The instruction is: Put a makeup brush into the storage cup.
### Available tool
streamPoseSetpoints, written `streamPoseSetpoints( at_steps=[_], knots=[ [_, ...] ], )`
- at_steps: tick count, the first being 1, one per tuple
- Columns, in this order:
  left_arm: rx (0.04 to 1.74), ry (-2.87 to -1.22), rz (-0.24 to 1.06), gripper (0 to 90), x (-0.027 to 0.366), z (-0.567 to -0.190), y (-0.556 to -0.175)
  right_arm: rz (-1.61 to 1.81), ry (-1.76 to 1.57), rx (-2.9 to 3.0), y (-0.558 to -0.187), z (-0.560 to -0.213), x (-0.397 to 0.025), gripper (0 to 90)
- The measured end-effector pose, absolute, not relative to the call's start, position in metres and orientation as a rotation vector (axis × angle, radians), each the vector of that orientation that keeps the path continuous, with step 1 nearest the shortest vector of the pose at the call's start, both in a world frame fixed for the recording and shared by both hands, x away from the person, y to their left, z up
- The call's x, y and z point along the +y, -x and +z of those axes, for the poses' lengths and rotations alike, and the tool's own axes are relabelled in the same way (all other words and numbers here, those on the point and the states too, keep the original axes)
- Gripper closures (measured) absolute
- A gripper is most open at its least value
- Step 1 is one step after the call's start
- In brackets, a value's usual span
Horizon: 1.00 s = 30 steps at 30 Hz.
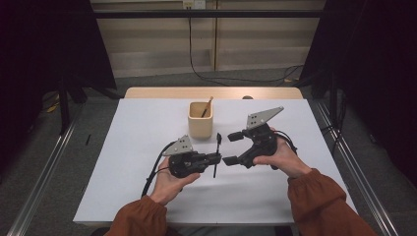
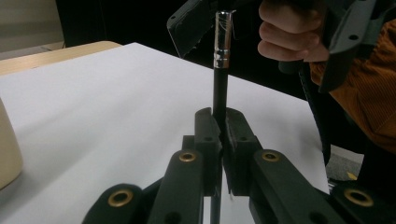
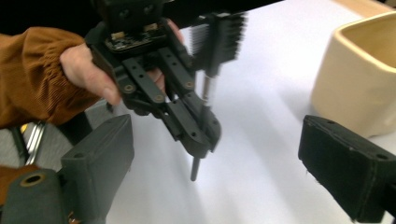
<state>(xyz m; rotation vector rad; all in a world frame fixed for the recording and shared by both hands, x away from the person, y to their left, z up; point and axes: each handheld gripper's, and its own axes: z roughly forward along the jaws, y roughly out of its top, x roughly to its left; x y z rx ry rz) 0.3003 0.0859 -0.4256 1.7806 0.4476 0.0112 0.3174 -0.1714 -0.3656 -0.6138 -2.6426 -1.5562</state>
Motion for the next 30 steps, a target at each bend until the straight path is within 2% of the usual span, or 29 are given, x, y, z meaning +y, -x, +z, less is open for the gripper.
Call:
streamPoseSetpoints(
  at_steps=[10, 22, 25, 30],
  knots=[
    [0.457, -1.777, 0.032, 85.7, 0.092, -0.423, -0.302, -1.652, 0.691, -2.612, -0.311, -0.373, -0.186, 1.8],
    [0.482, -1.745, 0.062, 85.7, 0.107, -0.415, -0.303, -1.704, 0.770, -2.602, -0.309, -0.374, -0.200, 2.8],
    [0.490, -1.740, 0.067, 85.7, 0.109, -0.413, -0.302, -1.684, 0.818, -2.589, -0.309, -0.381, -0.205, 6.8],
    [0.501, -1.724, 0.081, 85.7, 0.114, -0.408, -0.304, -1.701, 0.840, -2.590, -0.306, -0.384, -0.214, 4.0]
  ],
)
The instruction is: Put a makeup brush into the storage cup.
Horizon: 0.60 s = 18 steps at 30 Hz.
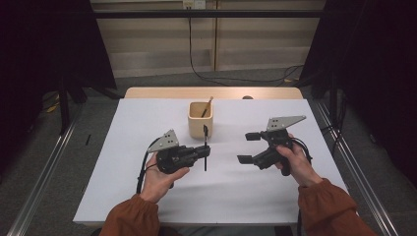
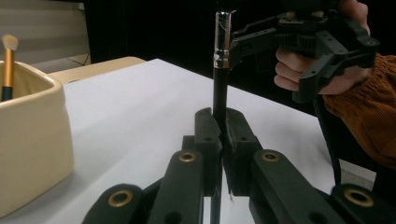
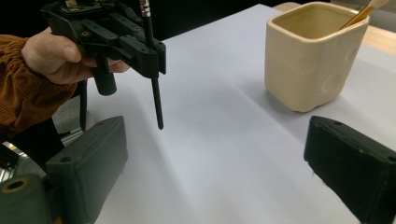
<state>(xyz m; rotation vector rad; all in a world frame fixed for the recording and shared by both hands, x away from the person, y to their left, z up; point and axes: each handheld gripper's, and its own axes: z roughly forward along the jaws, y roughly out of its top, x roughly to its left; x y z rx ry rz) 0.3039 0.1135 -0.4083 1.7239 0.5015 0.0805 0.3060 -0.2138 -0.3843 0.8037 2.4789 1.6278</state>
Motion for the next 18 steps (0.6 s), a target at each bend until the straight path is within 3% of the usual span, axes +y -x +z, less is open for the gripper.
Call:
streamPoseSetpoints(
  at_steps=[18],
  knots=[
    [0.557, -1.712, 0.111, 85.7, 0.127, -0.403, -0.311, 1.588, -0.921, 2.263, -0.286, -0.395, -0.239, 3.5]
  ],
)
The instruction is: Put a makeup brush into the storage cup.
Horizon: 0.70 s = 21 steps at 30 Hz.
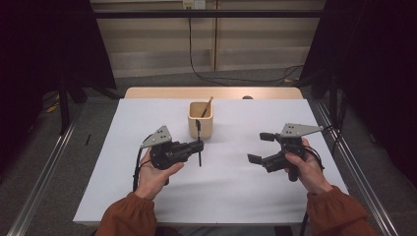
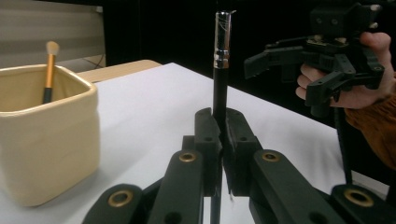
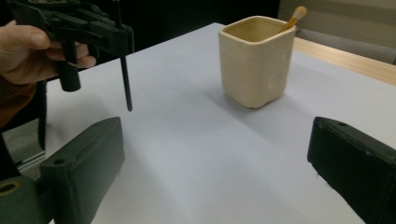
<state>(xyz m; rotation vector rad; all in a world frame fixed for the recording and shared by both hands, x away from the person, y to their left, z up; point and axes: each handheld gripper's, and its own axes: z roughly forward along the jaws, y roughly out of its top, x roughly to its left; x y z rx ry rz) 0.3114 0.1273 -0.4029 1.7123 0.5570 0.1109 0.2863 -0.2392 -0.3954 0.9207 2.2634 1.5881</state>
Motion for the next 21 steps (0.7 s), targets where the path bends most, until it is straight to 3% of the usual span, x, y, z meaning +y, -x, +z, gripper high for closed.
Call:
streamPoseSetpoints(
  at_steps=[21],
  knots=[
    [0.568, -1.703, 0.182, 85.8, 0.148, -0.384, -0.325, 1.543, -1.021, 2.169, -0.255, -0.418, -0.272, 3.2]
  ],
)
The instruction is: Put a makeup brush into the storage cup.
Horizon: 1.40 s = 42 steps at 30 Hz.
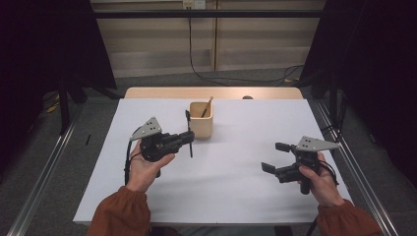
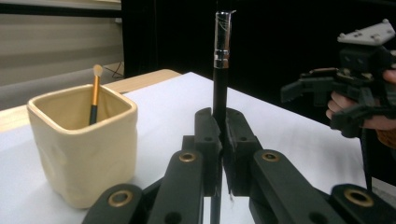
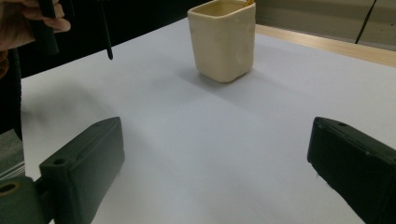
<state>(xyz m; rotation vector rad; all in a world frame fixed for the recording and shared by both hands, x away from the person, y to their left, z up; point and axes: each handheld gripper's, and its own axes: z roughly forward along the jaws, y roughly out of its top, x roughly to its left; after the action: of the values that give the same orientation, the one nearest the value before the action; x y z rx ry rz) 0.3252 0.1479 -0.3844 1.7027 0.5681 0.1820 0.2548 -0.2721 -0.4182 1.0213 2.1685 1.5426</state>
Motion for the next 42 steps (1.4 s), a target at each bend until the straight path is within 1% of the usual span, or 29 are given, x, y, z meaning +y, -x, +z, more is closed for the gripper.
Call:
streamPoseSetpoints(
  at_steps=[22, 31, 42],
  knots=[
    [0.600, -1.688, 0.222, 85.7, 0.147, -0.369, -0.357, 1.533, -1.127, 1.995, -0.224, -0.440, -0.305, 1.4],
    [0.606, -1.684, 0.237, 85.7, 0.146, -0.365, -0.367, 1.539, -1.143, 1.980, -0.222, -0.446, -0.303, 1.1],
    [0.619, -1.669, 0.261, 85.7, 0.143, -0.354, -0.384, 1.558, -1.132, 1.953, -0.221, -0.444, -0.305, 0.8]
  ],
)
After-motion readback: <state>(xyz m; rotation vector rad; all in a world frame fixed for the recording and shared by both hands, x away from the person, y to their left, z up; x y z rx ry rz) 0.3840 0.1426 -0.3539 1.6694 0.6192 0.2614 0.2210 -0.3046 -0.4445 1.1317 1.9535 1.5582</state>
